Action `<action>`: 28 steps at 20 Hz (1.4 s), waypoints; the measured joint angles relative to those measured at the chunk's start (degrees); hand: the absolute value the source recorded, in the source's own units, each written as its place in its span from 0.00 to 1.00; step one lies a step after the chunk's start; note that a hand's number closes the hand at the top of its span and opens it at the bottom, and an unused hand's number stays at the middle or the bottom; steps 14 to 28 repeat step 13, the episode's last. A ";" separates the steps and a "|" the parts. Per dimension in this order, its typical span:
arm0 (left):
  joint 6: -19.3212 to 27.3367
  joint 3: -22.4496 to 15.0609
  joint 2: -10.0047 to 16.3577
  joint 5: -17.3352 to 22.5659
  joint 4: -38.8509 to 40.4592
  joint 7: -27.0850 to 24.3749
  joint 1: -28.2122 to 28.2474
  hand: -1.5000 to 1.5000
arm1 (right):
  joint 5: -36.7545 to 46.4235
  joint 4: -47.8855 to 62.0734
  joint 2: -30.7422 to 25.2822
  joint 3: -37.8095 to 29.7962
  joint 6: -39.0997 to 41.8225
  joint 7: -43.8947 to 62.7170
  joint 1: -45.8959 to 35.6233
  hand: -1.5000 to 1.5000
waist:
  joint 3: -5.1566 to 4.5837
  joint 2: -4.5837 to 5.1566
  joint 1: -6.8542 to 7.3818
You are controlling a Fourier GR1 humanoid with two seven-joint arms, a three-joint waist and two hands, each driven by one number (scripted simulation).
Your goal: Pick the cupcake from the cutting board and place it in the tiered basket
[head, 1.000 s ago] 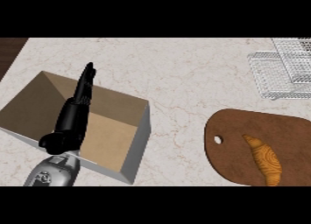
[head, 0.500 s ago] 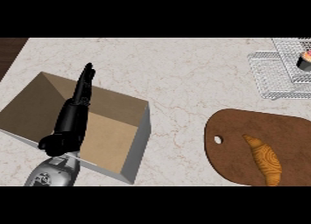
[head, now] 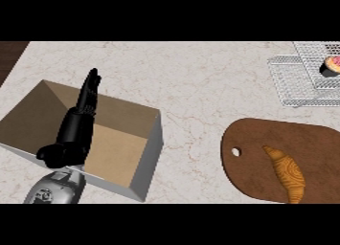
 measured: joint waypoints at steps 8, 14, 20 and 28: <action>0.52 0.91 0.52 -0.35 -0.91 2.07 0.50 0.50 | -8.67 5.57 -9.46 -12.94 2.21 -3.30 7.04 0.00 | -0.07 -0.24 -1.59; 0.57 1.32 0.78 -0.41 -1.86 0.96 2.32 0.50 | -14.17 9.00 -14.91 -20.82 8.50 -10.80 17.55 0.00 | 0.04 -0.57 -2.72; 0.57 1.32 0.78 -0.41 -1.86 0.96 2.32 0.50 | -14.17 9.00 -14.91 -20.82 8.50 -10.80 17.55 0.00 | 0.04 -0.57 -2.72; 0.57 1.32 0.78 -0.41 -1.86 0.96 2.32 0.50 | -14.17 9.00 -14.91 -20.82 8.50 -10.80 17.55 0.00 | 0.04 -0.57 -2.72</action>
